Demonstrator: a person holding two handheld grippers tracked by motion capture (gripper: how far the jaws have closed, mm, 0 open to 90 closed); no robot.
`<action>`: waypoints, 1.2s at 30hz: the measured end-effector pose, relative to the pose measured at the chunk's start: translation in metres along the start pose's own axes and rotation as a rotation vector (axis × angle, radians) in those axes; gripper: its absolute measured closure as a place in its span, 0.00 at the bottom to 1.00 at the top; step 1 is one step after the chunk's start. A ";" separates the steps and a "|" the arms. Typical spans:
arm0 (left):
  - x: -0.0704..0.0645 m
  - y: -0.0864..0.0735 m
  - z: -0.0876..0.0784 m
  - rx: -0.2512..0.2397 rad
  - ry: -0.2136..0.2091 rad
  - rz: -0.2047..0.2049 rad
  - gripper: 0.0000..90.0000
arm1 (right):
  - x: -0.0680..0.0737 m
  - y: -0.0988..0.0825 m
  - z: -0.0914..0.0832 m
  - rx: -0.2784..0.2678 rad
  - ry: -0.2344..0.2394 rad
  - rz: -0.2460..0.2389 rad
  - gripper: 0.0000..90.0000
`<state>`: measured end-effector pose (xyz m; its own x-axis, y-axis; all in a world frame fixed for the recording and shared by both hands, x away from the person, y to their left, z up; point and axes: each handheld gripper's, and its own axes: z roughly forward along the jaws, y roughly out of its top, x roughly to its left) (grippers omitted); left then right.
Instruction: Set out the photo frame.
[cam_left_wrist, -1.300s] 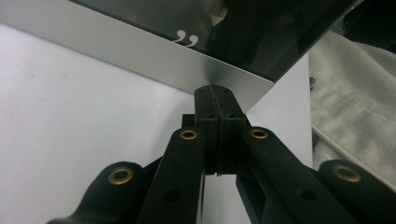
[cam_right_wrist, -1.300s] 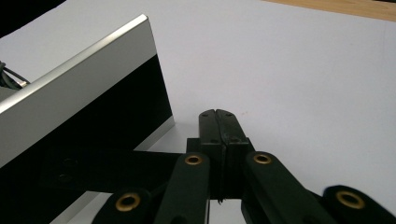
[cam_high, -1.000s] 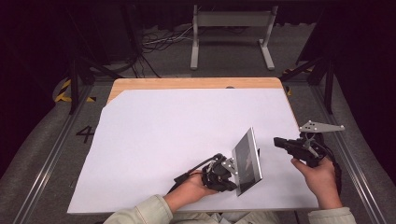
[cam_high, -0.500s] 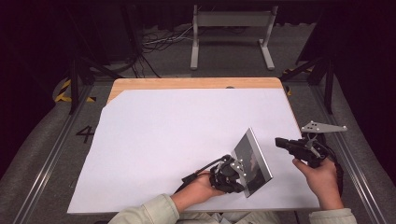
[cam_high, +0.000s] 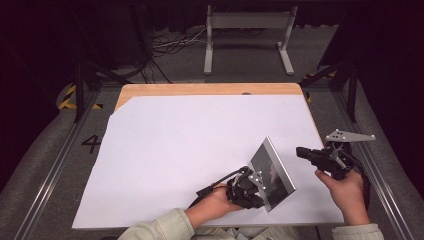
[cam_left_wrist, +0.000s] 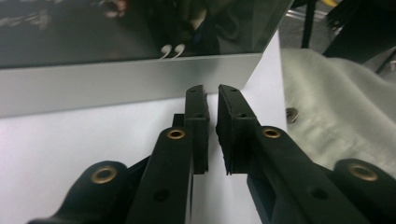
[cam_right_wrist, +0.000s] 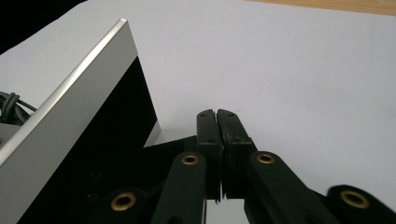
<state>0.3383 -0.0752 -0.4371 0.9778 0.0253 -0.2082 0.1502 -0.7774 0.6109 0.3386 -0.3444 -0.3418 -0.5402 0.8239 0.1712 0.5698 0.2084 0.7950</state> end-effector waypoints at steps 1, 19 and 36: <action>0.000 -0.001 -0.002 -0.003 0.006 -0.007 0.90 | 0.000 0.000 0.000 -0.001 0.001 0.005 0.96; 0.020 -0.046 -0.084 -0.166 0.141 -0.134 0.84 | 0.005 0.015 -0.003 0.030 0.028 -0.006 0.80; 0.032 -0.086 -0.137 -0.267 0.281 -0.193 0.70 | 0.008 0.018 -0.005 0.034 0.067 0.005 0.73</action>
<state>0.3763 0.0786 -0.3919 0.9242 0.3534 -0.1445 0.3310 -0.5529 0.7647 0.3414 -0.3366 -0.3236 -0.5767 0.7883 0.2146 0.5925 0.2227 0.7742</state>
